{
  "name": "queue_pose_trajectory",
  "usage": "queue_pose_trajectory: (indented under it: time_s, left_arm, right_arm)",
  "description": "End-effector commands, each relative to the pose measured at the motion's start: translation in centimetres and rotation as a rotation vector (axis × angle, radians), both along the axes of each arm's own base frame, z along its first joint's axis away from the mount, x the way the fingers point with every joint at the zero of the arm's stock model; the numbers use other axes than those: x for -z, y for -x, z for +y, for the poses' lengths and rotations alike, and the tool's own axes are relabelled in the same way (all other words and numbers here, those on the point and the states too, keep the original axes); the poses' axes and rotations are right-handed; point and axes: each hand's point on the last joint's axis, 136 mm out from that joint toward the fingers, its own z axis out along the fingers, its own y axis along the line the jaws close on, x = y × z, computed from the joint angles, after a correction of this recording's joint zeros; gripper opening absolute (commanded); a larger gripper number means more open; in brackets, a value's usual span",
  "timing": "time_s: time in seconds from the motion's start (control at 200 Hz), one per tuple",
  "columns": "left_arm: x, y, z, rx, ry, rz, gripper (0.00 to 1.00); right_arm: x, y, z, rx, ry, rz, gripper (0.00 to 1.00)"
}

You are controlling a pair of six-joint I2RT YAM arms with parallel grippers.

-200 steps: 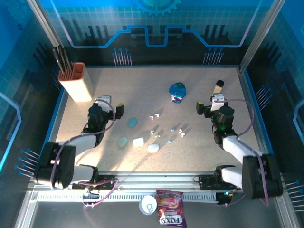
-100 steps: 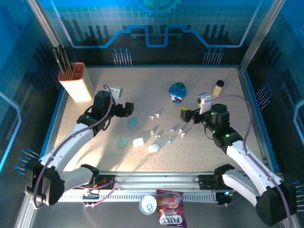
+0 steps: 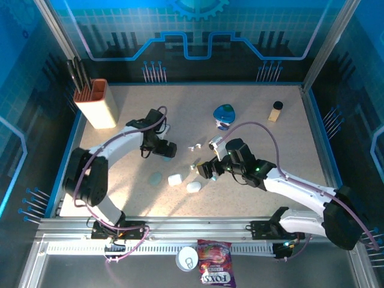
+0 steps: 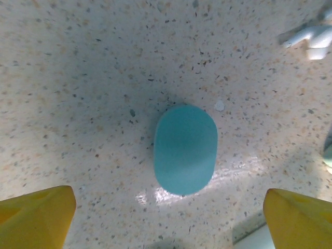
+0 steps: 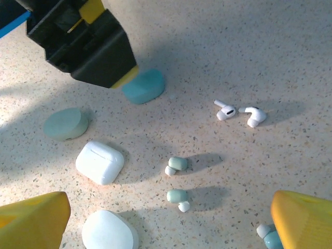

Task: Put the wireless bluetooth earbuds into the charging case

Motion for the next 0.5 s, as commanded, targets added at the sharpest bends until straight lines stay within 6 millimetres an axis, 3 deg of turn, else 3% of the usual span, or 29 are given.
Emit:
queue_pose_trajectory:
  time_s: [0.0, 0.195, 0.495]
  left_arm:
    - [1.0, 0.1, -1.1, 0.056, -0.001, 0.064, 0.88]
    - [3.3, -0.6, -1.3, 0.051, -0.040, 0.117, 0.77]
    - [4.7, 0.0, -1.6, 0.063, -0.045, 0.151, 0.63]
  right_arm:
    - [-2.0, -1.0, 1.1, 0.014, -0.048, -0.039, 1.00]
    - [-1.9, -1.6, 0.9, 0.031, -0.020, -0.040, 1.00]
    - [-1.5, -2.1, -0.2, 0.083, 0.007, -0.038, 1.00]
